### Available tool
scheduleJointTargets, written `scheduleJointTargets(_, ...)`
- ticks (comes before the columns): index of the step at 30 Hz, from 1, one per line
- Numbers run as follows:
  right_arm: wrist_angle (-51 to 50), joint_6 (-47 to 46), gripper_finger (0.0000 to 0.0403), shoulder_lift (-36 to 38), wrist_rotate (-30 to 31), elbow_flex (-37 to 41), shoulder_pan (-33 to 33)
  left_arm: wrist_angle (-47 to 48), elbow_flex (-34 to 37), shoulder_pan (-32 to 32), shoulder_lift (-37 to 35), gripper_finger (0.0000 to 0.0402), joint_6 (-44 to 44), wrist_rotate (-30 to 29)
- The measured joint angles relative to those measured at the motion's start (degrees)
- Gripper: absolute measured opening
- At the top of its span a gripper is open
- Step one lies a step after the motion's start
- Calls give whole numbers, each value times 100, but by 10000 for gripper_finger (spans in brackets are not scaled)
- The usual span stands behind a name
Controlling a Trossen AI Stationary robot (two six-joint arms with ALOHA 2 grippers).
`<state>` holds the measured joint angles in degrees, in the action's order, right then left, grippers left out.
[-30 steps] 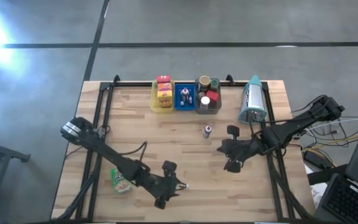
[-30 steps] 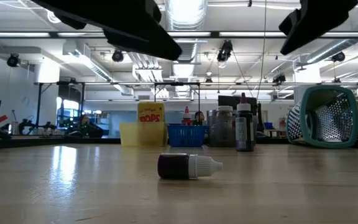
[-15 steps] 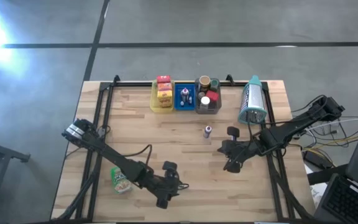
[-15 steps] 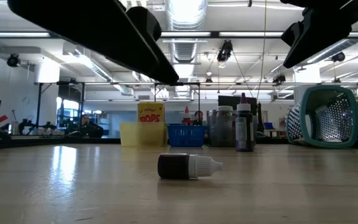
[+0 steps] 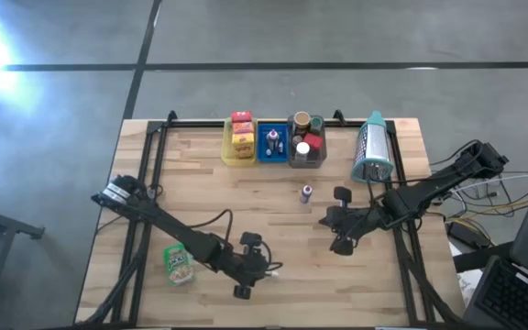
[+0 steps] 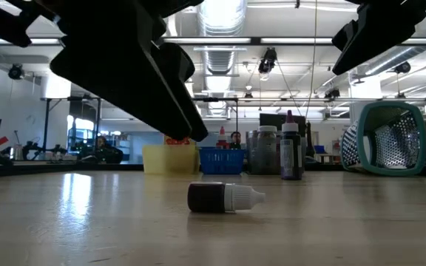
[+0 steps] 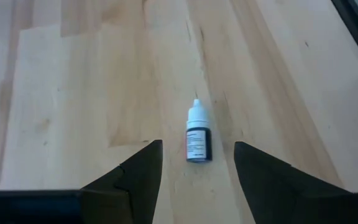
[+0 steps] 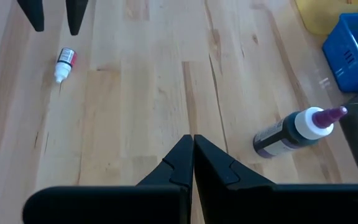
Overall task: Pick & Place Kitchen Items
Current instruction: Put the small red food coloring bottle into the blue bin
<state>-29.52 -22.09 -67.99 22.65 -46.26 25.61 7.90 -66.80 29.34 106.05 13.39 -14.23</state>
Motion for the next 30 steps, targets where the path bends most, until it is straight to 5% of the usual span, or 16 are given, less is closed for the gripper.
scheduleJointTargets(30,140,19,8,-2,-3,0,0,-400,-47,-7,705,204,26,159)
